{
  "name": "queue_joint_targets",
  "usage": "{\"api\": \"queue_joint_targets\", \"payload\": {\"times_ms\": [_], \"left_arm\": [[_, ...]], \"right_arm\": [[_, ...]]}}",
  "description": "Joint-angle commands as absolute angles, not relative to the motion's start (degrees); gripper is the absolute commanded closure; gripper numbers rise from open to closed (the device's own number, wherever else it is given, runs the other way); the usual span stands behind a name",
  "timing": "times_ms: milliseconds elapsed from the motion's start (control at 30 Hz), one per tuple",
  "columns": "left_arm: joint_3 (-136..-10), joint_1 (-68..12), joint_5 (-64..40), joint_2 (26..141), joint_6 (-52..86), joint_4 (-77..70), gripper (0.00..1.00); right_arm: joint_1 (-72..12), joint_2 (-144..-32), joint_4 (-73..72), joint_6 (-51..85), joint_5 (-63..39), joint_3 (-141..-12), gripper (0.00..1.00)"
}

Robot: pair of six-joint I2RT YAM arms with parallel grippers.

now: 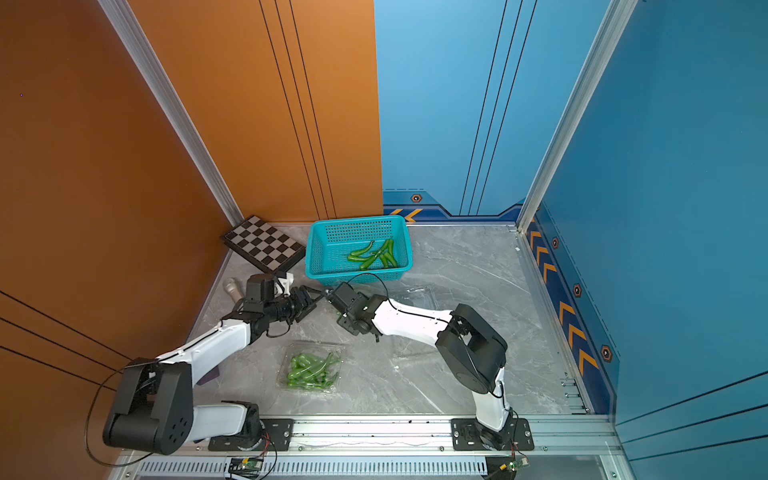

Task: Take small green peppers out of containers
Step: Open the packing box at the center of the board.

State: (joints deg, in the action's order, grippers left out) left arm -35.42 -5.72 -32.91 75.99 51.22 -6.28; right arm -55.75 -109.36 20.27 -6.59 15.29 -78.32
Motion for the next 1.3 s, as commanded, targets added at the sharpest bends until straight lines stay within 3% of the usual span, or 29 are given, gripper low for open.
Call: {"api": "queue_joint_targets", "payload": {"times_ms": [0,533,867,1267], "left_arm": [[-35.15,-4.29,-36.96,77.94,51.64,-7.45,0.41],[-34.94,-2.38,-38.73,86.03,46.48,-8.27,0.45],[-34.82,-1.21,-39.14,87.3,45.2,-8.81,0.49],[-35.64,-2.17,-39.64,89.82,44.54,-8.79,0.49]], "right_arm": [[-54.97,-109.01,19.73,-5.26,15.93,-78.52,0.34],[-46.35,-90.51,11.91,8.47,2.89,-65.42,0.31],[-36.94,-90.6,8.09,22.8,-7.73,-63.37,0.31],[-35.29,-93.44,4.9,28.88,-13.83,-61.51,0.31]]}}
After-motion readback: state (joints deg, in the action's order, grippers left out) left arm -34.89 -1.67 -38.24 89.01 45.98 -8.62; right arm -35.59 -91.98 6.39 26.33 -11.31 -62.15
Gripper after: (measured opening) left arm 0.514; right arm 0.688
